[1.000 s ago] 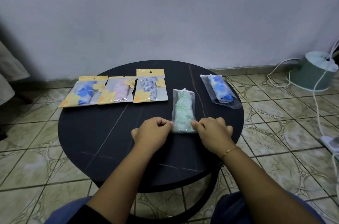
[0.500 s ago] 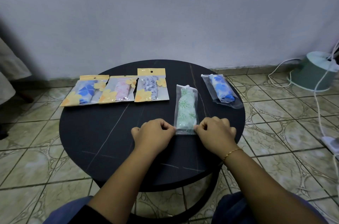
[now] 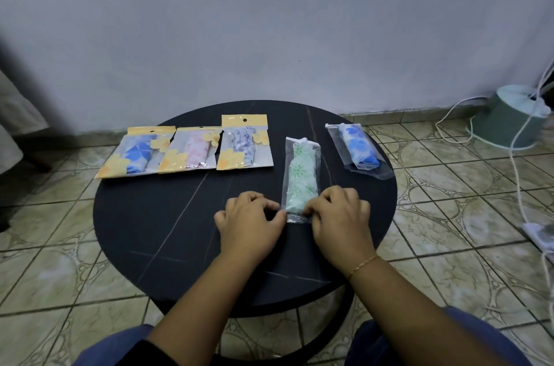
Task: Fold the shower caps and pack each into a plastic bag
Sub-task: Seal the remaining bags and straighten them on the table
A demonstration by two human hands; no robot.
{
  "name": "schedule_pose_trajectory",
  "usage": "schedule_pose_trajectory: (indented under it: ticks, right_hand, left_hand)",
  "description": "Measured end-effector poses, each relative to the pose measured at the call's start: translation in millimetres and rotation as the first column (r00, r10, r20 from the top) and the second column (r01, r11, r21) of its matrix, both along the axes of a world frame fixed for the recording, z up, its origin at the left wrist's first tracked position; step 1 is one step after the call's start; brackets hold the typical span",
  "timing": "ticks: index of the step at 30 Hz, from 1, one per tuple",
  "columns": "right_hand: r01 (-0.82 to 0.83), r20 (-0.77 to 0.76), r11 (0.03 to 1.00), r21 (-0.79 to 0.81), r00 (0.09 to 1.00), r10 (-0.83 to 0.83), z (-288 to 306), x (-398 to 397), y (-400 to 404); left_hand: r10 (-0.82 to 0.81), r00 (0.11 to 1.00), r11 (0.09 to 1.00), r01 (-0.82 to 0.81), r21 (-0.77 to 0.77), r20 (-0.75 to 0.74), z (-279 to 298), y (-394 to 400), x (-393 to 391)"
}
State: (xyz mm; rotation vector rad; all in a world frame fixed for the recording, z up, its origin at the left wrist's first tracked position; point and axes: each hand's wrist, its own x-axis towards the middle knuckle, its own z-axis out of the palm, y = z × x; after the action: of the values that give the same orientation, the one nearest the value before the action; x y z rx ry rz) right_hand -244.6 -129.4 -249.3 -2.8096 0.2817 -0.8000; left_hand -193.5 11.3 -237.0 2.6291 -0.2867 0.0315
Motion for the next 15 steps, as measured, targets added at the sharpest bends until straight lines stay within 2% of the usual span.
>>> schedule_pose_trajectory:
  ticks: [6, 8, 9, 11, 13, 15]
  right_hand:
    - [-0.048, 0.022, 0.998, -0.048, 0.999, 0.049, -4, -2, 5]
    - [-0.071, 0.018, 0.997, -0.026, 0.997, 0.072, -5, -2, 7]
    - [-0.081, 0.019, 0.997, -0.01, 0.997, 0.081, -5, -3, 8]
    - [-0.102, 0.028, 0.994, 0.03, 0.994, 0.102, -6, -3, 7]
    - [-0.117, 0.015, 0.991, 0.057, 0.993, 0.117, -9, -4, 7]
    - [-0.115, 0.007, 0.992, 0.056, 0.993, 0.115, -11, -4, 7]
  left_hand:
    - [0.015, 0.993, 0.99, -0.03, -0.134, -0.115, 8, 0, 2]
    - [0.018, 0.995, 0.99, -0.032, -0.139, -0.101, 8, 0, 0]
    - [0.021, 0.999, 0.993, -0.025, -0.112, -0.041, 7, 0, 0]
    - [-0.035, 0.982, 0.999, 0.039, -0.016, 0.188, 4, 0, -4]
    - [-0.191, 0.889, 0.981, 0.185, 0.056, 0.415, -4, -2, -7]
    - [-0.315, 0.814, 0.947, 0.299, 0.114, 0.488, -10, -6, -12]
